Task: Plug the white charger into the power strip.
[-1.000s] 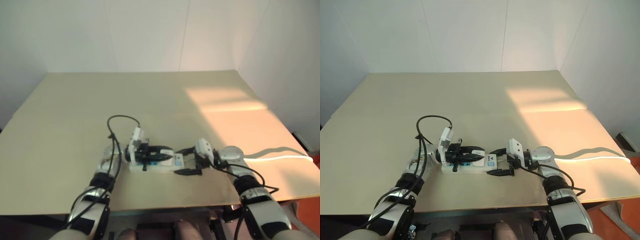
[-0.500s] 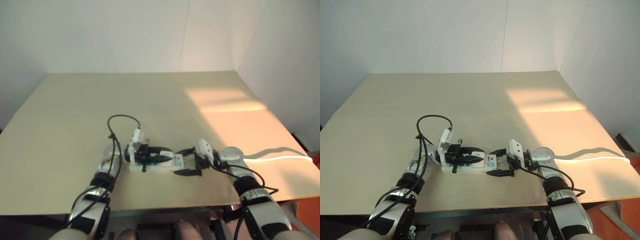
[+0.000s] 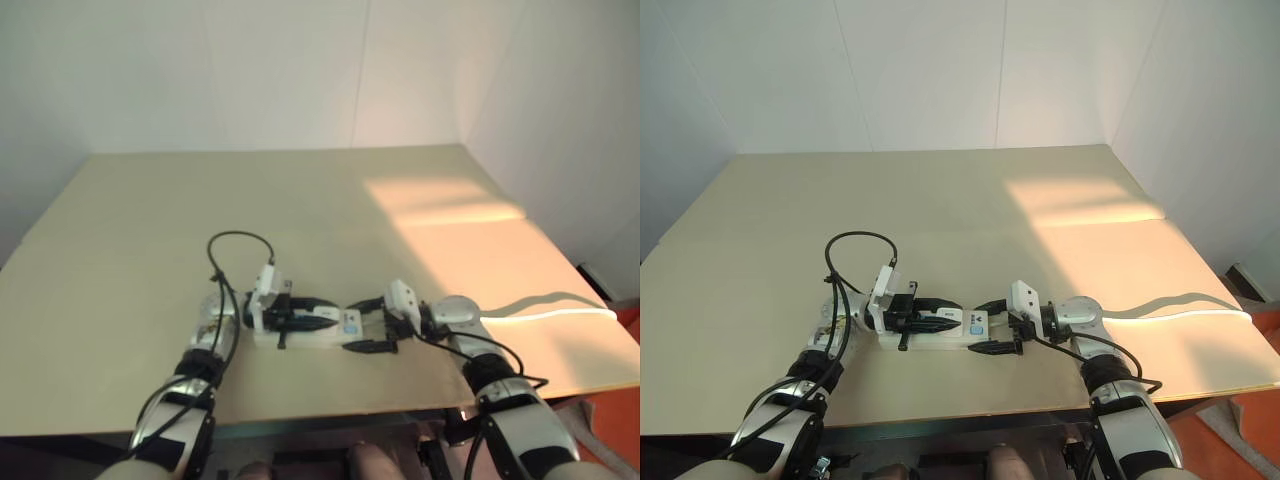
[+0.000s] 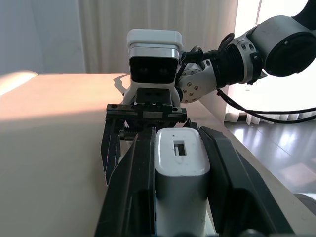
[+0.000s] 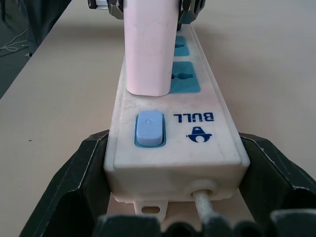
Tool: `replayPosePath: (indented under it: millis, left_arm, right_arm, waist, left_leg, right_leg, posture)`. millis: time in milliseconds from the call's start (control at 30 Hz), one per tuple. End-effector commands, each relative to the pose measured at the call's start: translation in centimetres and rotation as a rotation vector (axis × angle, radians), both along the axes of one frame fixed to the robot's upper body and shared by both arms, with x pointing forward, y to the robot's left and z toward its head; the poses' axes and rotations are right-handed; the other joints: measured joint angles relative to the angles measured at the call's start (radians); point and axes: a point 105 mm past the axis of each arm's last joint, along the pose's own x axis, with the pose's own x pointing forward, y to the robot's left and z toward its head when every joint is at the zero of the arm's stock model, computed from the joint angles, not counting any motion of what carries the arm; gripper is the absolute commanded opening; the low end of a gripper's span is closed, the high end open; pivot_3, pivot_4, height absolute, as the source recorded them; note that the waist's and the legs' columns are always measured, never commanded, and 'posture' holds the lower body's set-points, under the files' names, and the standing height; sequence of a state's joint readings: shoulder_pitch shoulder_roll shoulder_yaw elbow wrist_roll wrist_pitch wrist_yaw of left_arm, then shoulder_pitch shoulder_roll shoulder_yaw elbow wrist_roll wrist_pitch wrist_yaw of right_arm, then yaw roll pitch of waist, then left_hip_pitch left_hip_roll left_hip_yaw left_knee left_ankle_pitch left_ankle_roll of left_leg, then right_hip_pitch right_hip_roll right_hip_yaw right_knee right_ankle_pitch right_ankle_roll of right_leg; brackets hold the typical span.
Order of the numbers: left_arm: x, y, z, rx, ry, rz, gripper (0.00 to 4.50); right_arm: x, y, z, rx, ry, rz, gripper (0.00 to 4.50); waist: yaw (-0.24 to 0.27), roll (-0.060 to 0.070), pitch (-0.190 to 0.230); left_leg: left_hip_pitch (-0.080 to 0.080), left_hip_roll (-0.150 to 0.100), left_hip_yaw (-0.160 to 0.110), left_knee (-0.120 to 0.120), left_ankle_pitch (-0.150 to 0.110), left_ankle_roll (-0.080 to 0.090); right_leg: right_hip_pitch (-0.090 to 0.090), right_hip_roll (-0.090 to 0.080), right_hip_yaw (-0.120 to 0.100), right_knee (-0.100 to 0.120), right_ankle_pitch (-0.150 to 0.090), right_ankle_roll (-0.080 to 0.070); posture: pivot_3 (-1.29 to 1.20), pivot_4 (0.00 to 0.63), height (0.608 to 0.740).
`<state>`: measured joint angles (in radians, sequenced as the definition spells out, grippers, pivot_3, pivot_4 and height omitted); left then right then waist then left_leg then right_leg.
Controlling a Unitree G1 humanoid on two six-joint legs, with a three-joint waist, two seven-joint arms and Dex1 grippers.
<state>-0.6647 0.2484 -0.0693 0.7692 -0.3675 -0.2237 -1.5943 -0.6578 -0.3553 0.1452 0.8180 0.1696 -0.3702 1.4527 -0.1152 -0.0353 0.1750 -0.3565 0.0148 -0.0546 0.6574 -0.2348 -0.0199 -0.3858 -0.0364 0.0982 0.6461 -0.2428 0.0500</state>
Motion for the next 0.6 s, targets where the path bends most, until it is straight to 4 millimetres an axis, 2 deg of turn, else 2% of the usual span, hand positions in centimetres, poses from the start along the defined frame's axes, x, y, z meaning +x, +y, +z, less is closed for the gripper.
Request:
replayPosePath:
  millis: [33,267,333,400,600]
  left_arm:
    - [-0.28,2.35,-4.01,0.121,0.151,0.083,1.02]
    - [-0.2,2.35,-4.07,0.129,0.156,0.083,1.02]
    - [0.09,2.35,-3.83,0.092,0.17,0.109,1.73]
    - [0.21,2.32,-3.63,0.069,0.165,0.122,2.25]
    - [-0.34,2.32,-3.46,0.062,0.128,0.091,4.26]
  right_arm:
    - [-0.38,0.05,-0.07,-0.013,-0.017,0.024,3.43]
    - [-0.41,0.16,-0.13,-0.013,-0.019,0.026,3.43]
    - [-0.39,0.23,-0.11,-0.012,-0.02,0.026,3.43]
    - [-0.38,0.25,-0.11,-0.013,-0.02,0.026,3.43]
    - [-0.37,0.2,-0.19,-0.017,-0.016,0.027,3.43]
  waist:
    - [0.0,0.0,-0.001]
    - [-0.001,0.0,-0.002]
    - [-0.001,0.001,-0.002]
    - [-0.002,0.006,-0.005]
    - [-0.002,0.011,-0.008]
  left_leg:
    - [0.0,0.0,0.0,0.0,0.0,0.0]
    - [0.0,0.0,0.0,0.0,0.0,0.0]
    - [0.0,0.0,0.0,0.0,0.0,0.0]
    - [0.0,0.0,0.0,0.0,0.0,0.0]
    - [0.001,0.0,0.001,-0.002,0.0,0.0]
  right_leg:
    - [0.0,0.0,0.0,0.0,0.0,0.0]
    - [0.0,0.0,0.0,0.0,0.0,0.0]
    - [0.0,0.0,0.0,0.0,0.0,0.0]
    - [0.0,0.0,0.0,0.0,0.0,0.0]
    - [0.0,0.0,0.001,0.0,-0.001,0.001]
  posture:
    - [0.0,0.15,0.74]
    - [0.0,0.15,0.74]
    - [0.0,0.15,0.74]
    - [0.0,0.15,0.74]
    - [0.0,0.15,0.74]
